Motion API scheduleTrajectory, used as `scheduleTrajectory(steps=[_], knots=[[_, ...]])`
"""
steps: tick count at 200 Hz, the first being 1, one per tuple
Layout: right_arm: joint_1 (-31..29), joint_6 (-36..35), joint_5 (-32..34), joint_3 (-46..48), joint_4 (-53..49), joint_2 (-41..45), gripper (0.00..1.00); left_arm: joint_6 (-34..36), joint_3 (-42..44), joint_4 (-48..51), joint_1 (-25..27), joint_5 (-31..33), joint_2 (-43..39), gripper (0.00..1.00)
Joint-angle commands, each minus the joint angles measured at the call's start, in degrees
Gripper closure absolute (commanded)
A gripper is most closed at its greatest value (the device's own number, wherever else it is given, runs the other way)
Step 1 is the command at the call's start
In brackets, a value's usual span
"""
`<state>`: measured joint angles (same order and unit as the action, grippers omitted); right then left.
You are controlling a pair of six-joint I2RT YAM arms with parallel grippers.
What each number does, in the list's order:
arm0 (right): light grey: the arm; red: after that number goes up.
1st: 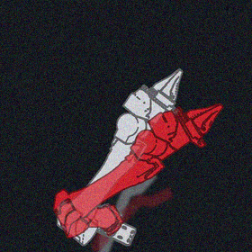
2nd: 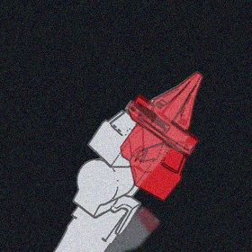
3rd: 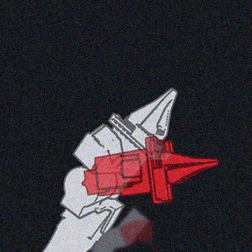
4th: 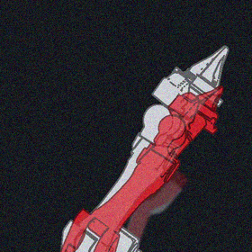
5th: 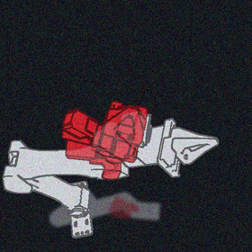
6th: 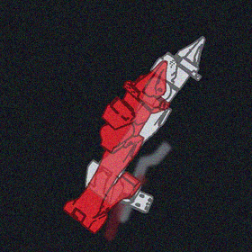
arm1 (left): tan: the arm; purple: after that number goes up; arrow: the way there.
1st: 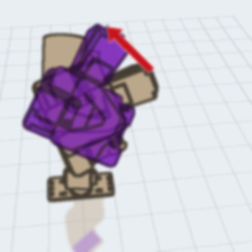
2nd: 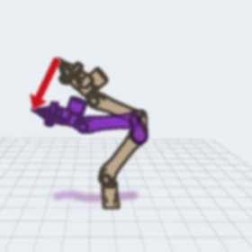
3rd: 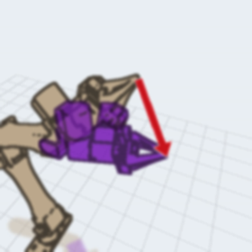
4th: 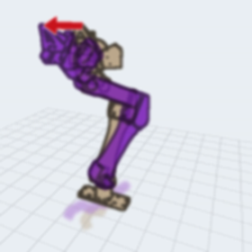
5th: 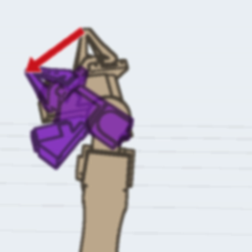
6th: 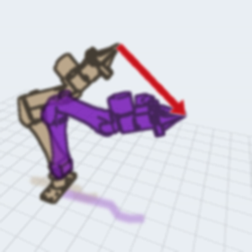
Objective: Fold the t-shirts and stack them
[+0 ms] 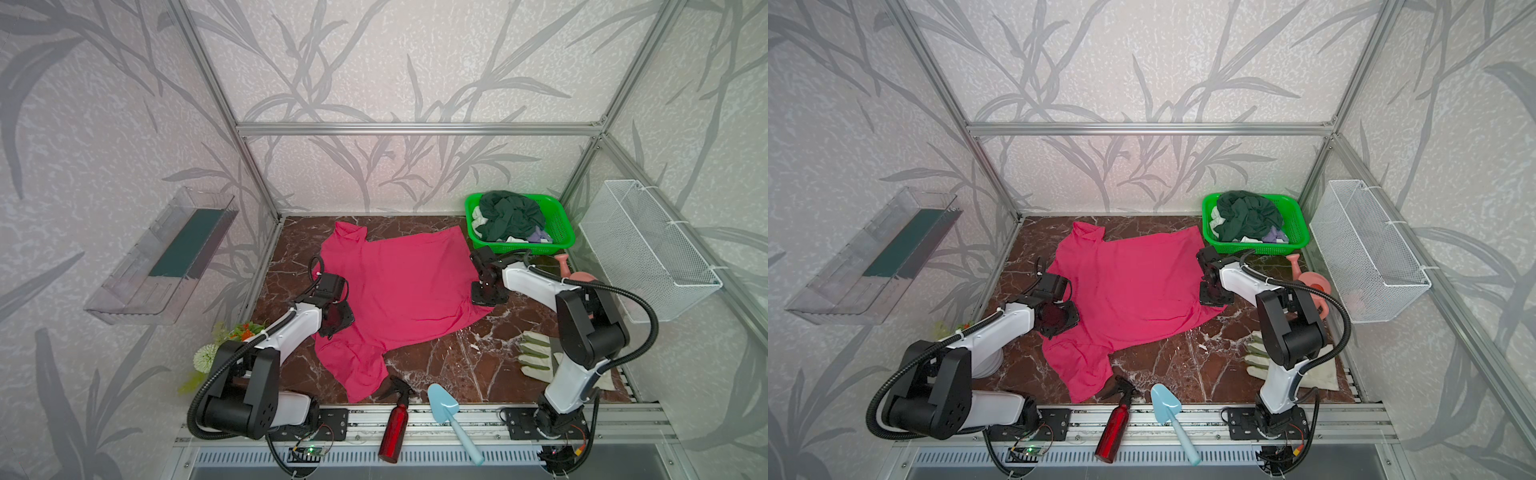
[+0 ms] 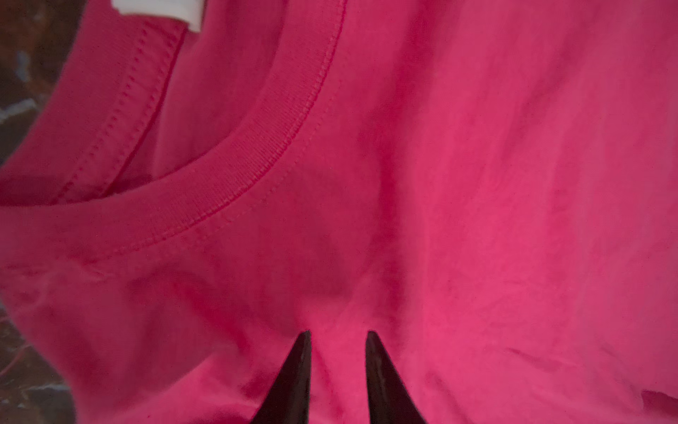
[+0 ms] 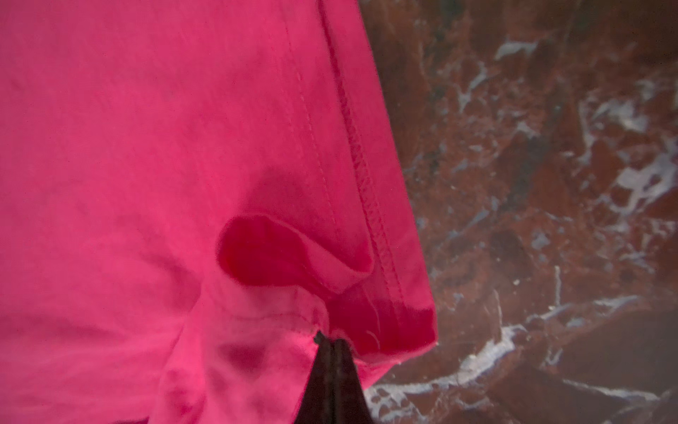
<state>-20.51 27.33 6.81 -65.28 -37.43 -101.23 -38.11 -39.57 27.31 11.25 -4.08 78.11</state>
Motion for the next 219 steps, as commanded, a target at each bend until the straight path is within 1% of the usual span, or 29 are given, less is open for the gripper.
scheduleTrajectory(steps=[1, 33, 77, 100, 104, 110, 116, 126, 137, 169, 219], knots=[[0.03, 1.63, 1.27, 2.2, -0.91, 5.09, 1.0, 0.4, -0.26, -0.31, 0.27, -0.05, 0.44, 0.72], [0.03, 2.09, 1.37, 4.04, -1.58, 7.19, 1.0, 0.47, -0.41, -0.42, 0.39, -0.36, 0.71, 0.72], [0.03, 4.37, 2.58, 7.41, -2.49, 13.06, 1.0, 0.09, 0.06, -0.2, 0.44, 0.21, -0.71, 0.72], [0.22, 3.88, 2.52, 7.2, -2.69, 12.55, 1.0, 0.13, -0.27, -0.43, 0.44, -0.12, -0.42, 0.72], [0.21, 3.87, 2.4, 7.1, -2.69, 12.2, 0.94, 0.06, -0.28, -0.39, 0.44, -0.16, -0.27, 0.72], [0.19, 3.87, 2.18, 7.09, -2.18, 11.75, 0.83, 0.17, -0.43, -0.42, 0.44, -0.31, -0.16, 0.72], [0.2, 3.87, 1.92, 7.09, -1.61, 11.23, 0.76, 0.2, -0.46, -0.42, 0.44, -0.32, -0.08, 0.72], [0.21, 3.87, 1.29, 7.22, -0.7, 10.43, 0.7, 0.25, -0.46, -0.29, 0.44, -0.4, -0.06, 0.72], [0.22, 3.87, 0.85, 7.27, 0.28, 9.48, 0.66, 0.22, -0.35, -0.14, 0.53, -0.11, -0.28, 0.72], [0.2, 3.61, -0.51, 6.74, 1.87, 6.74, 0.59, 0.27, 0.11, 0.5, 0.55, 0.3, -1.25, 0.72], [0.21, 3.43, -0.18, 6.02, 3.58, 4.73, 0.58, 0.37, 0.21, 0.38, 0.53, 0.13, -0.91, 0.72]])
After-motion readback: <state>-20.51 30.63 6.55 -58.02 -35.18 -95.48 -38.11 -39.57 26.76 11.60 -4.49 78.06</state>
